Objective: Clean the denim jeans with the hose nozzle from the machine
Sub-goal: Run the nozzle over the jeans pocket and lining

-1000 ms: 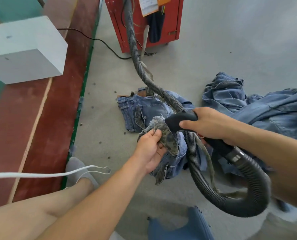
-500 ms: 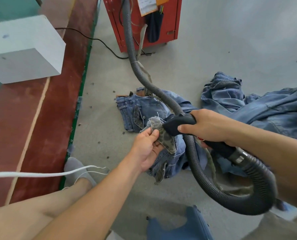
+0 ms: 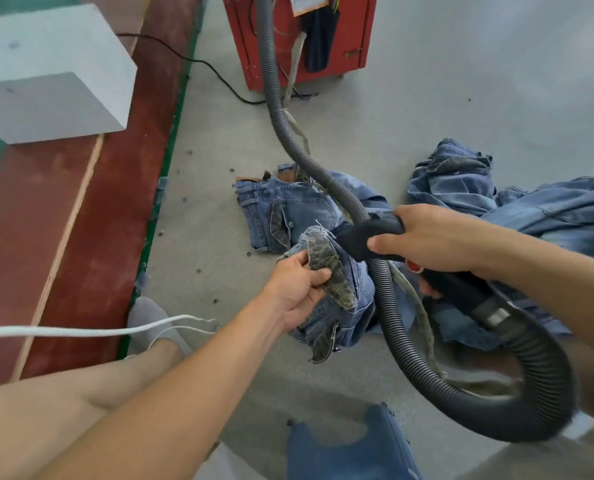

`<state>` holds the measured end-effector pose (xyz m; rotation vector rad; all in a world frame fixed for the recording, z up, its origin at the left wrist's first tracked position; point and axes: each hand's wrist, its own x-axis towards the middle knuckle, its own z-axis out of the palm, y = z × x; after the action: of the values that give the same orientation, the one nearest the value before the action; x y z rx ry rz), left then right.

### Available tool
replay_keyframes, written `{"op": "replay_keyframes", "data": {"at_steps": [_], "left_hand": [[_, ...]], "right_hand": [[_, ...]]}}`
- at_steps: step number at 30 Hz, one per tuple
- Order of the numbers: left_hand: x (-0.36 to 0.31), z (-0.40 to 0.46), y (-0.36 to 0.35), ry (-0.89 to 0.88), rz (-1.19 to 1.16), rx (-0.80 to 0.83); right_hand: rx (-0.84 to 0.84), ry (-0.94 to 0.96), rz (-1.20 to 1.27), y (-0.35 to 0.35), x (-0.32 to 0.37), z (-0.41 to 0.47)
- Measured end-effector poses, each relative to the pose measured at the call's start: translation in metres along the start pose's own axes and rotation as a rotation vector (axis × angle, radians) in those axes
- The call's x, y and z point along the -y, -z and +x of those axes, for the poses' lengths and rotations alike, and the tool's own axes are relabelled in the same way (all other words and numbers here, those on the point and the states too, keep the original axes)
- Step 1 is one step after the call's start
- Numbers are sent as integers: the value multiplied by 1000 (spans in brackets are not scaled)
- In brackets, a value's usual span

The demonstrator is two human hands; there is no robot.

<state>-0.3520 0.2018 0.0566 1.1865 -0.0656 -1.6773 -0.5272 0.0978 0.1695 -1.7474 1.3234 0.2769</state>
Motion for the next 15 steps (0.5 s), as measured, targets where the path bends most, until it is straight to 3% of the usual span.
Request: {"op": "replay_keyframes", "data": {"at_steps": [5, 10, 15], "left_hand": [[11, -6, -8, 43, 121, 29], [23, -10, -6, 55, 253, 15], [15, -6, -3, 44, 266, -4]], "right_hand": [[3, 2, -236, -9, 13, -4], [16, -49, -197, -8, 16, 6], [142, -158, -49, 2, 9, 0]]}}
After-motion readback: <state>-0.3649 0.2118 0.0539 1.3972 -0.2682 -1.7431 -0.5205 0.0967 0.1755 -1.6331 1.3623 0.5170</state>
